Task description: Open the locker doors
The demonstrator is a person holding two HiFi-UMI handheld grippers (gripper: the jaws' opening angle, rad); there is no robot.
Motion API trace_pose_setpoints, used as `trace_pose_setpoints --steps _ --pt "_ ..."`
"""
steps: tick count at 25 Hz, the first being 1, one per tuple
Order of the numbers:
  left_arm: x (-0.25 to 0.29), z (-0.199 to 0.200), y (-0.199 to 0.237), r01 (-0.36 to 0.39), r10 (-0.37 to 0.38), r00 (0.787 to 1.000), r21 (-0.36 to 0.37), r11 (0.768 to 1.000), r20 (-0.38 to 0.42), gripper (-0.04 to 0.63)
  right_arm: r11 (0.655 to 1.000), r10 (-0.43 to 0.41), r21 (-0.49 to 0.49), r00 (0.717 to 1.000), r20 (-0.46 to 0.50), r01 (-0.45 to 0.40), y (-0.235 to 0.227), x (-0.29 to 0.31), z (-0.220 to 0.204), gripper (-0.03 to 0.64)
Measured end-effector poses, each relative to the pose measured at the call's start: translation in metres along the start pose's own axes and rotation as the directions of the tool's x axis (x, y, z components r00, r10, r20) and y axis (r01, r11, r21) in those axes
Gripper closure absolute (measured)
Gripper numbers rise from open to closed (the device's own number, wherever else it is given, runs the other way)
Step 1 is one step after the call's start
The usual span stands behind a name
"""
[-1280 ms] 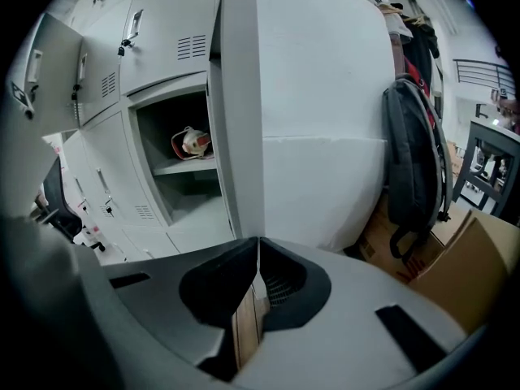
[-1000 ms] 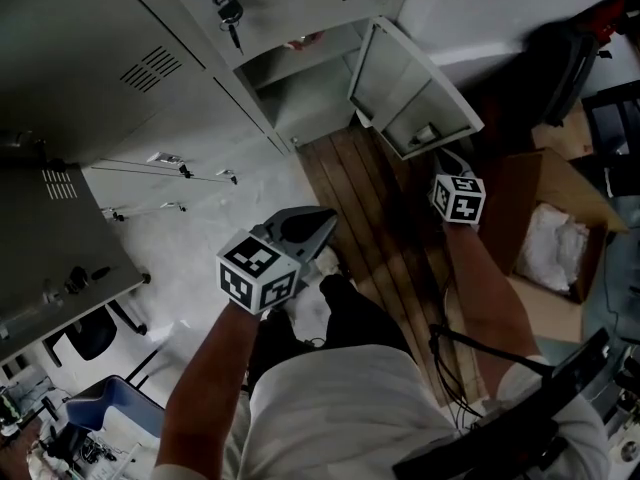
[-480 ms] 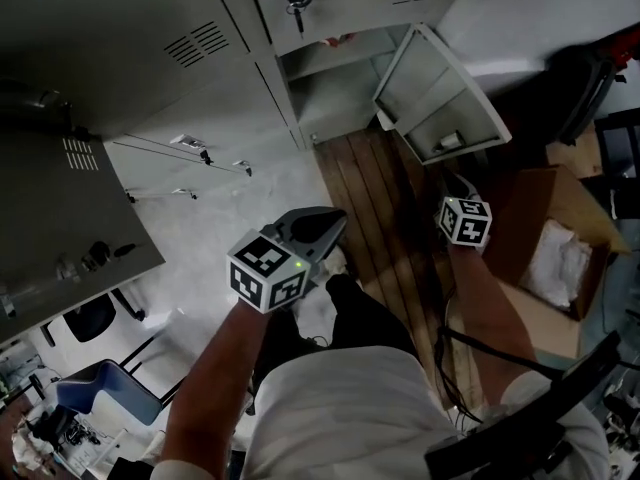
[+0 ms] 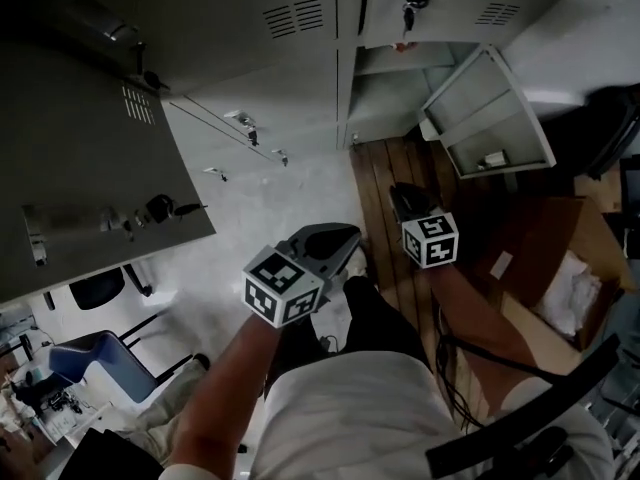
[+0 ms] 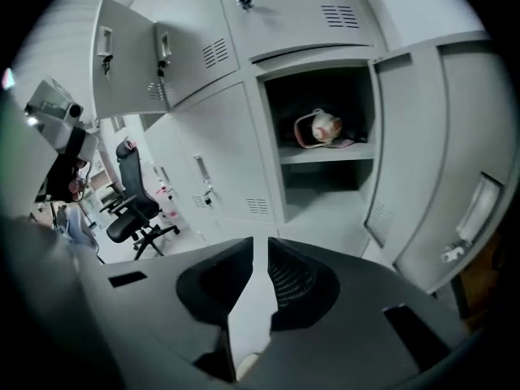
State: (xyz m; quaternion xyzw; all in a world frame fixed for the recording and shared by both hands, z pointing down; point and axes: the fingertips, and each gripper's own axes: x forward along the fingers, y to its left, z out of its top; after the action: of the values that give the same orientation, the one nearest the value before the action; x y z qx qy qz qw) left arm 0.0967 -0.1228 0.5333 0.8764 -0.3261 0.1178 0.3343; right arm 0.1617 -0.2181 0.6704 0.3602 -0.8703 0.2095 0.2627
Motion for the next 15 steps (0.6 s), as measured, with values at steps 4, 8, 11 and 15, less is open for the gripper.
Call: trace_pose_setpoints --steps 4,8,11,15 --pt "-0.032 -0.013 0.011 -0.042 0.042 0.999 -0.016 0.999 0.012 0.584 0.994 0.089 -0.072 0.996 0.018 -0.087 0.055 0.041 0.029 0.595" --pt "-0.061 -0.024 0.02 -0.073 0.074 0.997 -0.034 0.997 0.032 0.584 0.975 0.172 -0.146 0.984 0.042 -0.164 0.11 0.082 0.064 0.595" --pt "-0.077 -0.03 0.026 -0.092 0.094 0.995 -0.048 0.995 0.033 0.584 0.958 0.224 -0.197 0.973 0.054 -0.209 0.146 0.111 0.09 0.594" --pt "-0.091 -0.034 0.037 -0.111 0.113 0.993 -0.058 0.992 0.028 0.584 0.937 0.256 -0.261 0.965 0.061 -0.233 0.179 0.147 0.117 0.594"
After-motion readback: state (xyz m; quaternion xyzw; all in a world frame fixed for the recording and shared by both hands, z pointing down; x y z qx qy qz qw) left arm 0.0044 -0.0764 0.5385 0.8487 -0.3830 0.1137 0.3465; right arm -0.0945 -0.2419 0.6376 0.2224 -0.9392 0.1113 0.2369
